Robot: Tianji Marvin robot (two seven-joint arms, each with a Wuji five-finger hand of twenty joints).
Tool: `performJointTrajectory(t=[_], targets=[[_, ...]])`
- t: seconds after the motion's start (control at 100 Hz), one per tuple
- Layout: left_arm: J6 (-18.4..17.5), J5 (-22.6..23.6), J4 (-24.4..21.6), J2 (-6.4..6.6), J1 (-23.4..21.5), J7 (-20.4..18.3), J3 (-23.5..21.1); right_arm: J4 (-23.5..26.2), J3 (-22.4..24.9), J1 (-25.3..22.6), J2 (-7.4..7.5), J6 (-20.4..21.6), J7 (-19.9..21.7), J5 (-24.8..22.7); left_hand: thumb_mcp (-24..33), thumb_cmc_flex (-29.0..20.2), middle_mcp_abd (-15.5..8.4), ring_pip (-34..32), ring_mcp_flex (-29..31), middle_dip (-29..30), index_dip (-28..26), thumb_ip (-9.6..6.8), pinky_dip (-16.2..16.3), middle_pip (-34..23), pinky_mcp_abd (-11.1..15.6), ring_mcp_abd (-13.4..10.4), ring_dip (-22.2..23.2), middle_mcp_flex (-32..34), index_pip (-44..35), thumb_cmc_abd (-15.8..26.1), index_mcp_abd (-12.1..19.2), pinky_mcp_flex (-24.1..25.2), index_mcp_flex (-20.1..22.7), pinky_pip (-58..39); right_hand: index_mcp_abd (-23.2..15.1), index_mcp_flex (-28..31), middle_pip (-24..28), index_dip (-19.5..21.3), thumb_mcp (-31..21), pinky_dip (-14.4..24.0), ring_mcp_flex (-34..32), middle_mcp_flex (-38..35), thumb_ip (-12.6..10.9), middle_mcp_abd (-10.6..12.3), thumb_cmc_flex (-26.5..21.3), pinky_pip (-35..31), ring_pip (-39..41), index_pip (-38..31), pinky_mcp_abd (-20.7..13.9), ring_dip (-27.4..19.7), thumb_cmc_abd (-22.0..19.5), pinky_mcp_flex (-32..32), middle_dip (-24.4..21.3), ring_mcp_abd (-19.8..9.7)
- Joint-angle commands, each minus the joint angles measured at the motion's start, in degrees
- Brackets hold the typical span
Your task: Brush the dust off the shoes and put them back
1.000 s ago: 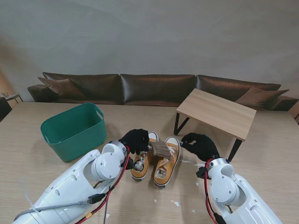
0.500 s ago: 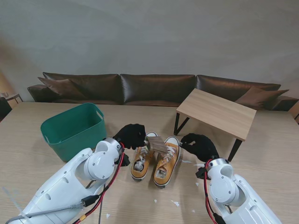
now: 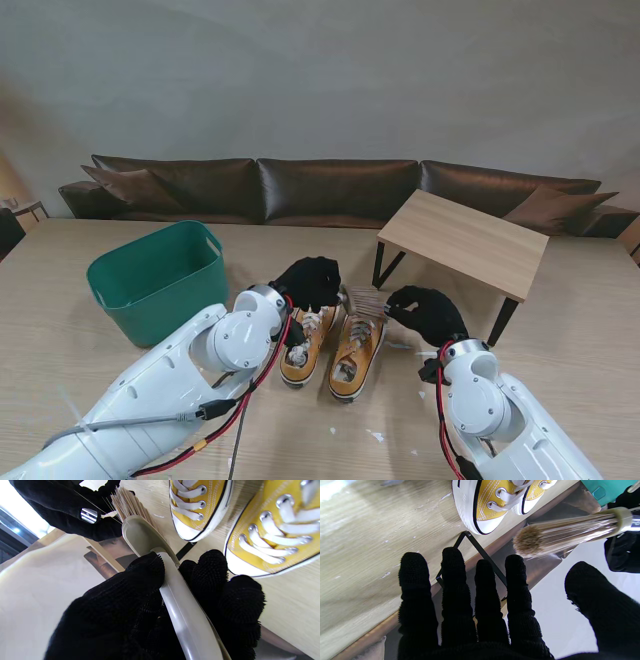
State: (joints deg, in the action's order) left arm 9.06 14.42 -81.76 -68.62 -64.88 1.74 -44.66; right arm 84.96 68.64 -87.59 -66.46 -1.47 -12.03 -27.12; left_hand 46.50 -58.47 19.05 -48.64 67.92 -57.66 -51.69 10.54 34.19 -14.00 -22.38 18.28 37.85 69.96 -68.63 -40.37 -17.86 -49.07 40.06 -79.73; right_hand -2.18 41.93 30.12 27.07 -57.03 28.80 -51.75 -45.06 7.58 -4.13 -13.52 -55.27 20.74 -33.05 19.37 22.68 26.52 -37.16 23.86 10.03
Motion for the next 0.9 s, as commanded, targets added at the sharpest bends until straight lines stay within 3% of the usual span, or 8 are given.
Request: performJointTrajectory(t=[0.0,0.11,0.26,0.55,0.89], targets=[[-0.23,-0.30,1.00,-1.62,0.86,-0.90,0.80,-0.10,-0.18,0.00,-0.33,-0.09,0.60,0.11,6.08,-5.78,-0.96,-0.57,4.14,-0.46,0.15,-2.20,-0.08,-1.69,1.48,-1.08,0.74,1.70,-1.74,2.59,0.11,0.09,0.70,-0.33,0.35,0.23,1.01,-1.34,-0.88,-0.60,-0.40,-0.50,-1.12,-0.88,2.07,-0.83,0.56,-0.66,1.36,0.63,-1.87,14.78,-0.97,0.25],[-0.11,-1.95,3.89,-2.64,2.30,-0.47,2.71,-0.40,-0.25,0.22,-0.39,-0.09,0.45,0.26,6.12,-5.83,-0.91,-0.54,4.12,-0.49,0.22,-2.22,-0.09,-1.69,1.42,-0.89,0.75,1.69,-1.69,2.52,0.00,0.18,0.66,-0.28,0.42,0.28,1.01,-1.34,-0.87,-0.60,-0.40,-0.49,-1.11,-0.85,2.09,-0.82,0.57,-0.67,1.42,0.63,-1.89,14.79,-0.97,0.28],[0.30,-1.34,5.51,-2.58,2.56,-1.05,3.60,-0.78,-0.33,0.47,-0.46,-0.01,0.26,0.41,6.10,-5.83,-0.90,-0.56,4.14,-0.49,0.21,-2.21,-0.10,-1.68,1.43,-1.00,0.77,1.67,-1.79,2.53,0.00,0.14,0.76,-0.27,0.34,0.29,0.99,-1.34,-0.87,-0.60,-0.39,-0.50,-1.11,-0.84,2.09,-0.82,0.57,-0.67,1.44,0.63,-1.89,14.80,-0.98,0.39],[2.46,1.99,4.03,-0.72,-0.04,-2.75,1.24,-1.20,-0.53,0.74,-0.45,0.08,0.35,0.46,6.13,-5.80,-0.89,-0.57,4.11,-0.52,0.23,-2.21,-0.08,-1.70,1.39,-0.96,0.78,1.70,-1.78,2.54,0.06,0.14,0.72,-0.29,0.43,0.33,0.98,-1.35,-0.89,-0.60,-0.45,-0.48,-1.12,-0.94,2.07,-0.83,0.58,-0.67,1.36,0.63,-1.87,14.79,-0.98,0.31],[3.42,7.57,-1.97,2.22,-4.19,-5.95,-4.24,-1.51,-0.77,0.91,-0.46,0.06,0.46,0.58,5.99,-5.77,-0.99,-0.55,4.13,-0.50,0.23,-2.20,-0.09,-1.69,1.45,-1.12,0.76,1.67,-1.79,2.67,0.13,0.13,0.65,-0.30,0.42,0.44,1.01,-1.36,-0.87,-0.59,-0.48,-0.53,-1.11,-0.87,2.11,-0.81,0.60,-0.68,1.37,0.64,-1.94,14.83,-0.98,0.27]])
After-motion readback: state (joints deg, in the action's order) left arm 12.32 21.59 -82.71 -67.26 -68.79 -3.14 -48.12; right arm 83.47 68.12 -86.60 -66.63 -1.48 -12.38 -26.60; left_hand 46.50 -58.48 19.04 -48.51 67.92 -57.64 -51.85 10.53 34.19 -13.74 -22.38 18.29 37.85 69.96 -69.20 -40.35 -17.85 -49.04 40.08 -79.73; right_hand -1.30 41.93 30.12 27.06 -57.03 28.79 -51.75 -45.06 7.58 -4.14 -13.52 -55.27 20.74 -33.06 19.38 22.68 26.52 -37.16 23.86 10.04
